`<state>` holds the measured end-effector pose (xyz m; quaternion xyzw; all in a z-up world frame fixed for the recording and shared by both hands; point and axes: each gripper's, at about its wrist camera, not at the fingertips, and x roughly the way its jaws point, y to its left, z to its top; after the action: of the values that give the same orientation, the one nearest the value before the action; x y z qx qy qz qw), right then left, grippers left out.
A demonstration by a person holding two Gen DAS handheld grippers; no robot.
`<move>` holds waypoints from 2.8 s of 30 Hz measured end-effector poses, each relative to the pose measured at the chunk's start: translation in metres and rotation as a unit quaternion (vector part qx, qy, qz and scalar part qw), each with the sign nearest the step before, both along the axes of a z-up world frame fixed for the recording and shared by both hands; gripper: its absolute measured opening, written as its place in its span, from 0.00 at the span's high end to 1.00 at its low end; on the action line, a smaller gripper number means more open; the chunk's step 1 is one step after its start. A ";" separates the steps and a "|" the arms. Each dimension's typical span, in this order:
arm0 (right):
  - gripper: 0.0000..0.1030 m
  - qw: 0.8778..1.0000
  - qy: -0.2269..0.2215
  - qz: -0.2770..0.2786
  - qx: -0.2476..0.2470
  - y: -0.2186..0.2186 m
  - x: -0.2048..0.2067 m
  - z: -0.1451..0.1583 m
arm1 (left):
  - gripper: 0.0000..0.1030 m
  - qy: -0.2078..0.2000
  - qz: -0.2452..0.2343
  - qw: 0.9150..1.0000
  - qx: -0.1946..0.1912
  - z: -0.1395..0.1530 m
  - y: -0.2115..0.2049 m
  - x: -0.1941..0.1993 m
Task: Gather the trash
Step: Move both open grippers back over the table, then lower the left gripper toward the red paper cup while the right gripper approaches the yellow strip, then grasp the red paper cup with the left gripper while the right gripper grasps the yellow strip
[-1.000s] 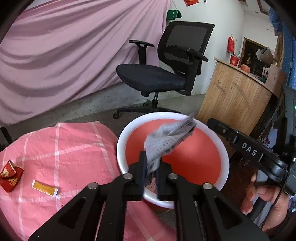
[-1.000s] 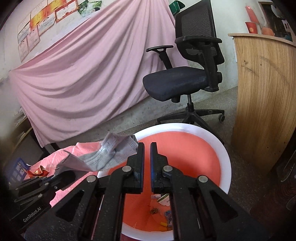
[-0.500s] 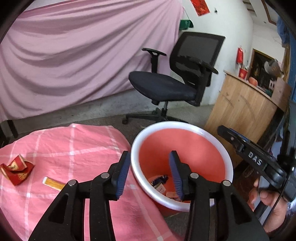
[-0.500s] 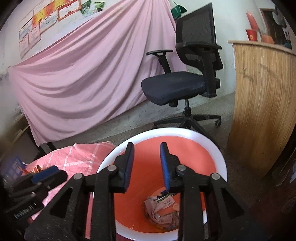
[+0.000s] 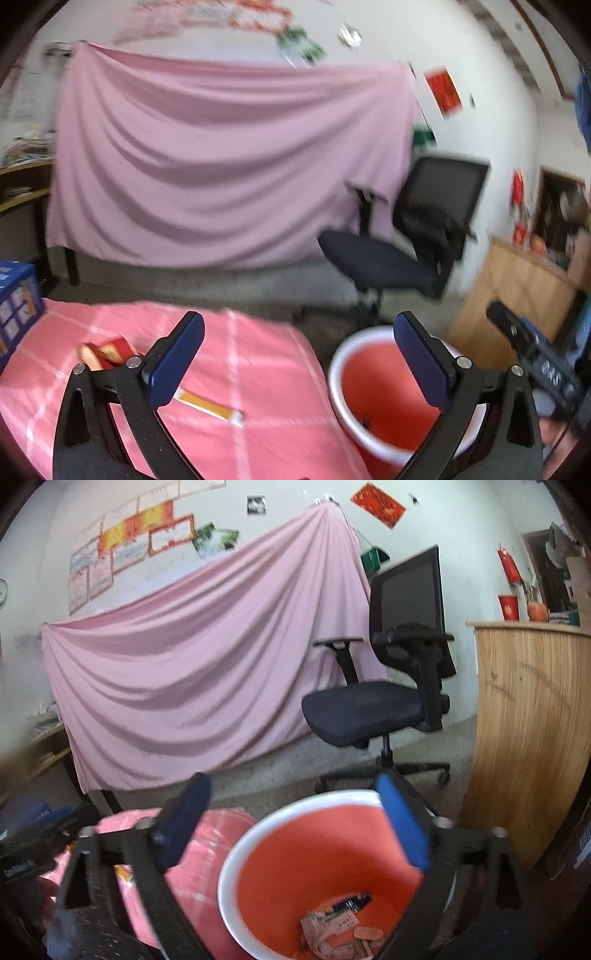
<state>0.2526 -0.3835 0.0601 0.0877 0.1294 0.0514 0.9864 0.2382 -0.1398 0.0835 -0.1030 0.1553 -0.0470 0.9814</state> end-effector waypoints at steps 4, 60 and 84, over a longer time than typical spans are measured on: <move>0.00 0.999 -0.036 0.017 0.006 0.015 -0.008 0.009 | 0.02 -0.024 0.034 0.999 -0.005 0.008 0.023 -0.009; 0.18 0.879 0.298 0.329 -0.173 0.247 0.089 -0.109 | 0.02 0.214 -0.006 0.975 0.057 -0.097 0.178 0.035; 0.75 0.888 0.307 0.304 -0.154 0.238 0.101 -0.107 | 0.39 0.278 -0.058 0.946 0.158 -0.125 0.143 0.071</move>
<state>0.3531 -0.1455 -0.0471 -0.0972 0.4526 0.2992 0.8344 0.3097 0.0030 -0.0412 0.0540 0.4328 -0.0480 0.8986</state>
